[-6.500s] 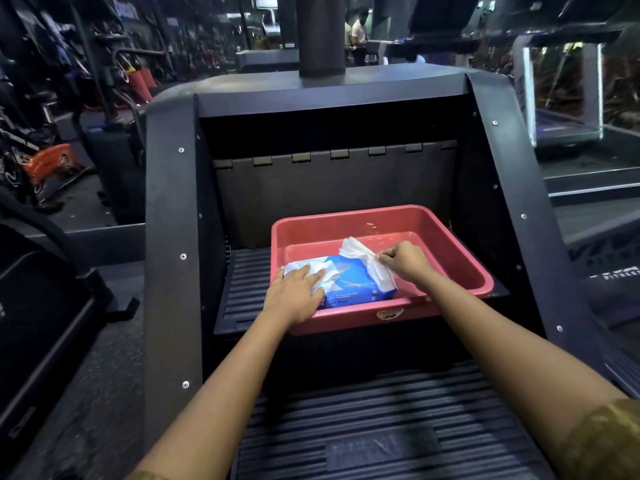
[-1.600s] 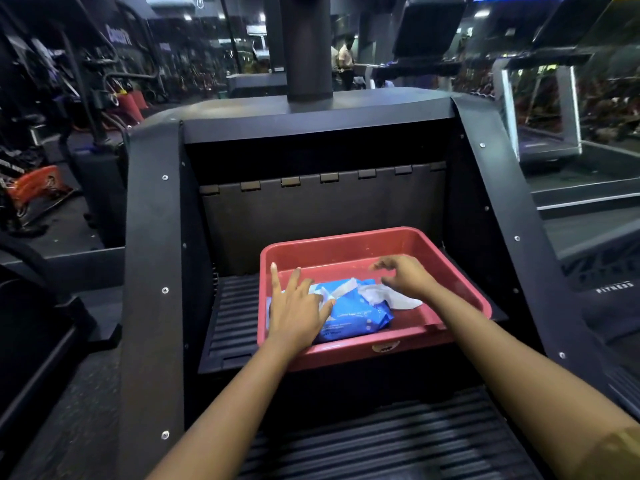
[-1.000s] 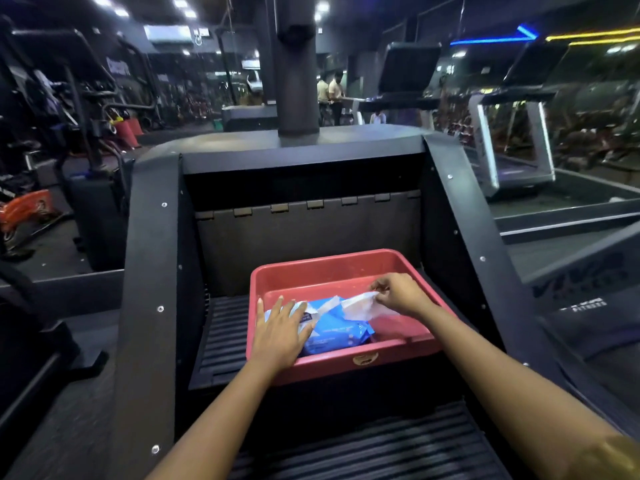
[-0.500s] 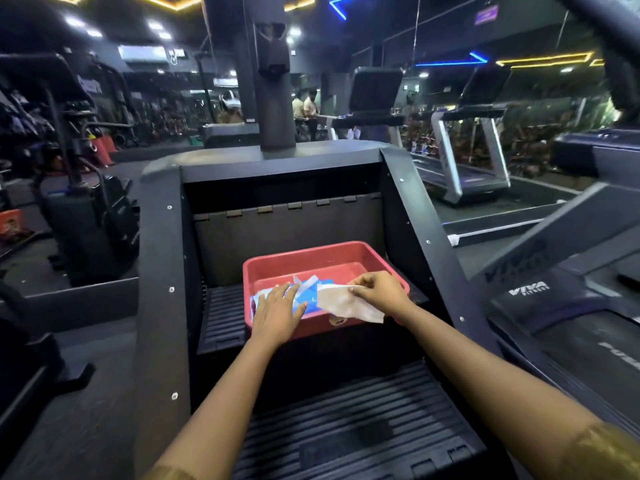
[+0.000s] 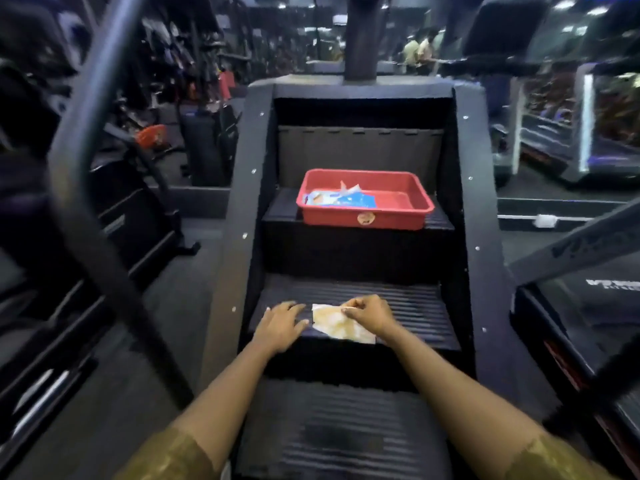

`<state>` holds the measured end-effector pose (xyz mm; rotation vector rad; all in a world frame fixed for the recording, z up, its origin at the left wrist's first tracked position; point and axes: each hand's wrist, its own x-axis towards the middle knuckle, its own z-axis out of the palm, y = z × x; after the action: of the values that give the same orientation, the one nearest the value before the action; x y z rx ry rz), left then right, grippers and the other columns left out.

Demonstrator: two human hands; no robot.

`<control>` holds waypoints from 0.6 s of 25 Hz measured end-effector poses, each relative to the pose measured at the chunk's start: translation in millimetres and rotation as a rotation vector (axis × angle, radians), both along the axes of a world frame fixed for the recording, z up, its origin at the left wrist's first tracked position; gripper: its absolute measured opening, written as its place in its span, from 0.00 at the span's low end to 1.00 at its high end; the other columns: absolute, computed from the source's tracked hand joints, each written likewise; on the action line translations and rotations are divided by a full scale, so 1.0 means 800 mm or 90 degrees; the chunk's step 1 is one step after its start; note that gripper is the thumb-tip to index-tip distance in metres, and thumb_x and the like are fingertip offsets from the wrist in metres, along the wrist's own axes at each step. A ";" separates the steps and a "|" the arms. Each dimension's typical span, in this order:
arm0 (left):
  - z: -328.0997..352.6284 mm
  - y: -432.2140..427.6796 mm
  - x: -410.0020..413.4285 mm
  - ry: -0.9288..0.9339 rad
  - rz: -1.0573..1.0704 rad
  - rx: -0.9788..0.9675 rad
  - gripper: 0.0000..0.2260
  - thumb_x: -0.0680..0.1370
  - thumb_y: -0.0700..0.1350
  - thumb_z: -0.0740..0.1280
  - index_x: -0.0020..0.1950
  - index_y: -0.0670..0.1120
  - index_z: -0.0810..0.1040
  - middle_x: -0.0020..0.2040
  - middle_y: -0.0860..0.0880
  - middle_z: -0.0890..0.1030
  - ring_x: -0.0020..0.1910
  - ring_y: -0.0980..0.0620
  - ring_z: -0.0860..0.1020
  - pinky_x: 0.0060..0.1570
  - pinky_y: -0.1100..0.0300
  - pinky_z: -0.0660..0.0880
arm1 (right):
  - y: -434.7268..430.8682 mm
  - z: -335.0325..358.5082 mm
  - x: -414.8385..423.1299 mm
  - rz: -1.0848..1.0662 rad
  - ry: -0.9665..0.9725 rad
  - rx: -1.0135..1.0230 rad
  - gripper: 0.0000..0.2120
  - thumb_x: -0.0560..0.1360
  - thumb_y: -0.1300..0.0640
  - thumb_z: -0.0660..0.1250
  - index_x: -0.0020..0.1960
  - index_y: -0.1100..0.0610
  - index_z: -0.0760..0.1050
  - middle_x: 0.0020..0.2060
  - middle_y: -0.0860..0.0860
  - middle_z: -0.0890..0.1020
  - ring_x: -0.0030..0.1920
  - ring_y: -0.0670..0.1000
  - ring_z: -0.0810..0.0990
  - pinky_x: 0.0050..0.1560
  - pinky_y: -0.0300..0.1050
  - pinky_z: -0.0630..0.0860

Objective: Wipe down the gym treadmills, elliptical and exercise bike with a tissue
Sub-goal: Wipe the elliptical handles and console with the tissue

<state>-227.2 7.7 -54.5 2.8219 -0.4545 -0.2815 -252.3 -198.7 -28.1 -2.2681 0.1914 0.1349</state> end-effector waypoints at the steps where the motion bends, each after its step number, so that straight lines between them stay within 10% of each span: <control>1: -0.013 0.007 -0.040 0.017 0.019 0.008 0.23 0.82 0.53 0.56 0.76 0.48 0.61 0.76 0.49 0.62 0.74 0.50 0.60 0.72 0.47 0.54 | 0.009 -0.017 -0.025 0.019 0.011 0.017 0.07 0.74 0.56 0.68 0.50 0.55 0.82 0.46 0.50 0.84 0.46 0.45 0.79 0.41 0.36 0.69; 15: -0.079 0.266 -0.568 0.197 0.537 0.014 0.23 0.82 0.54 0.55 0.76 0.50 0.60 0.76 0.48 0.60 0.75 0.50 0.60 0.73 0.49 0.50 | 0.330 -0.119 -0.314 0.493 0.182 0.121 0.06 0.75 0.61 0.67 0.47 0.56 0.83 0.41 0.48 0.82 0.45 0.46 0.78 0.34 0.28 0.69</control>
<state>-681.4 220.6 -117.3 2.6308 0.7859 -0.5093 -503.2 65.3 -123.6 -2.0098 -0.5405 0.8432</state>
